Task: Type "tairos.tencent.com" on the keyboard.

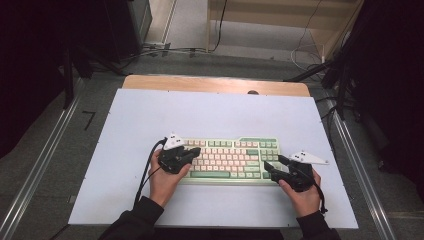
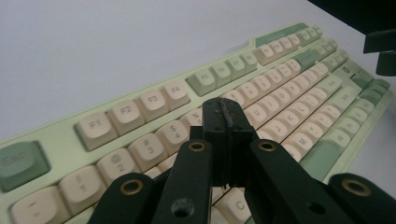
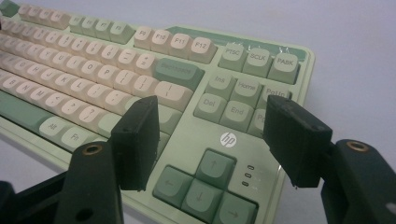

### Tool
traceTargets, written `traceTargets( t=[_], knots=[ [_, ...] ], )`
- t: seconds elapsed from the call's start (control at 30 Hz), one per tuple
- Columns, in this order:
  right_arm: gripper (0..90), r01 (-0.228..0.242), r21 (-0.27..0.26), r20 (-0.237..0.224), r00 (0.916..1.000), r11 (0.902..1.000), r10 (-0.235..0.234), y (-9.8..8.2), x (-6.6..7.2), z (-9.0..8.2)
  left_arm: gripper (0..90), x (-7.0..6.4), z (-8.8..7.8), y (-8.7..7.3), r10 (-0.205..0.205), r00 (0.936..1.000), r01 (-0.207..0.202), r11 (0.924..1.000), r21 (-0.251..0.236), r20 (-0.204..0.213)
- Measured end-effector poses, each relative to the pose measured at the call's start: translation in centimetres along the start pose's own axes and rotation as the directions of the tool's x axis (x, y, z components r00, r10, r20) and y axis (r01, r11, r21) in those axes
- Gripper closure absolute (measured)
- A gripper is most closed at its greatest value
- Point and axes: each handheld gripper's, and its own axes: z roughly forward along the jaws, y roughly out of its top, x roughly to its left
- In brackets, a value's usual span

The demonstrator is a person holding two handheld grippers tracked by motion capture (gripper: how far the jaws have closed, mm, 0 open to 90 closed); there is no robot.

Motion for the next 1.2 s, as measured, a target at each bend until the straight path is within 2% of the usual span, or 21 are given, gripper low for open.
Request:
traceTargets(
  t=[0.2, 0.37, 1.03, 1.2],
  knots=[
    [34.9, 0.004, 0.004, -0.005, 1.0000, 1.0000, -0.004, 0.0, 0.1, 0.0, 90.0, -0.5, 1.3, 0.1, 0.002, 1.0000, -0.002, 0.9992, 0.041, 0.008],
    [34.8, 0.005, 0.003, -0.007, 1.0000, 1.0000, -0.005, -0.1, 0.0, 0.0, 90.0, -0.6, 1.8, 0.1, 0.006, 1.0000, -0.006, 0.9973, 0.074, 0.007],
    [34.7, 0.005, 0.000, -0.012, 0.9999, 1.0000, -0.005, 0.0, 0.1, -0.1, 90.0, -0.5, 2.3, 0.1, 0.005, 0.9999, -0.004, 0.9959, 0.090, -0.011],
    [34.7, 0.008, 0.002, -0.012, 0.9999, 1.0000, -0.008, -0.1, 0.2, -0.1, 90.0, -0.4, 2.4, 0.1, 0.001, 0.9999, 0.001, 0.9940, 0.110, -0.013]
  ],
)
